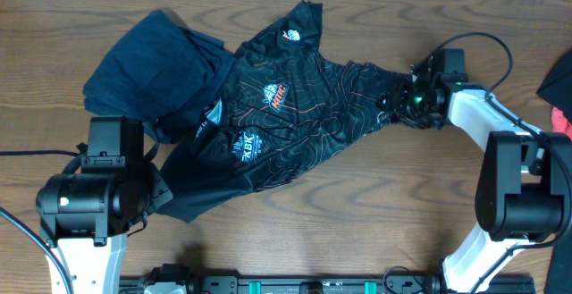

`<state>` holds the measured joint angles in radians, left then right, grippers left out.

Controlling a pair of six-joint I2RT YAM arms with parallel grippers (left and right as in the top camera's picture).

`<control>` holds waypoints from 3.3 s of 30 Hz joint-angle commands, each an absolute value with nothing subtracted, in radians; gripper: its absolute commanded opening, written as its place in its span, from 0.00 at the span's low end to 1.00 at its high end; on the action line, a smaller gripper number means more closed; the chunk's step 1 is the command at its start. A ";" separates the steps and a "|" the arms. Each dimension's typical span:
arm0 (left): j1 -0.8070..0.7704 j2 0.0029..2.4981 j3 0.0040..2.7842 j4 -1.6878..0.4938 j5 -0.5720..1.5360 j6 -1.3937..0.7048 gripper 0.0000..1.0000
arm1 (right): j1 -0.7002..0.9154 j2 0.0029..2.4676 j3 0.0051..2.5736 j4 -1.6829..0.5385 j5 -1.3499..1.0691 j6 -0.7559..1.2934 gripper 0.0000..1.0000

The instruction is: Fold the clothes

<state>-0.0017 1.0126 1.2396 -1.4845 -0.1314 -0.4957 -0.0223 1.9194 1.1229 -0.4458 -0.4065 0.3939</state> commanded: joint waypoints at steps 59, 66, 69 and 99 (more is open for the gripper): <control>0.002 1.012 1.242 -1.483 -0.032 -0.449 0.08 | -0.206 1.638 1.085 -0.614 -0.441 0.231 0.01; 0.001 1.012 1.175 -1.485 0.086 -0.445 0.33 | -0.227 1.398 1.085 -1.021 -0.321 0.324 0.01; 0.001 1.012 1.135 -1.483 0.125 -0.445 0.44 | -0.227 1.319 1.085 -1.236 -0.140 0.463 0.01; 0.001 1.097 0.603 -0.910 0.321 -0.350 0.72 | -0.202 1.218 1.084 -1.000 -0.367 0.253 0.56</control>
